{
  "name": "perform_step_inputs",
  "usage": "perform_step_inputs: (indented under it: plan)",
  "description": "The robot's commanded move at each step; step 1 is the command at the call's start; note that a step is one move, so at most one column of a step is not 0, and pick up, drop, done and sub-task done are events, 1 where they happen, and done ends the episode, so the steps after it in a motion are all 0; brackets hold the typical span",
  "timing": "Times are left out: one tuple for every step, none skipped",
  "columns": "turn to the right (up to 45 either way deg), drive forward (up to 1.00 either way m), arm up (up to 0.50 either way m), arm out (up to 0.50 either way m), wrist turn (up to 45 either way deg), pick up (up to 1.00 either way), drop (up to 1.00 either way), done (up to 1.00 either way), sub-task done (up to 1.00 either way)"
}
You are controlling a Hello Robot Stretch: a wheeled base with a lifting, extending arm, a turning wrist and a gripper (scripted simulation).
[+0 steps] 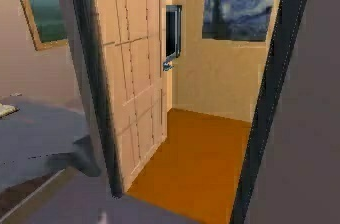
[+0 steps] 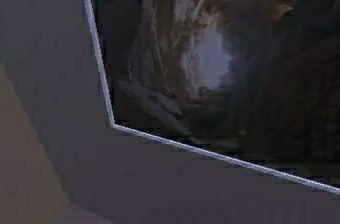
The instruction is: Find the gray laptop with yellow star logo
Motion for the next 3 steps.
perform_step_inputs:
  plan:
    - [0.0,0.85,0.0,0.0,0.0,0.0,0.0,0.0,0.0]
    - [24.0,0.0,0.0,0.0,0.0,0.0,0.0,0.0,0.0]
    - [3.0,0.0,0.0,0.0,0.0,0.0,0.0,0.0,0.0]
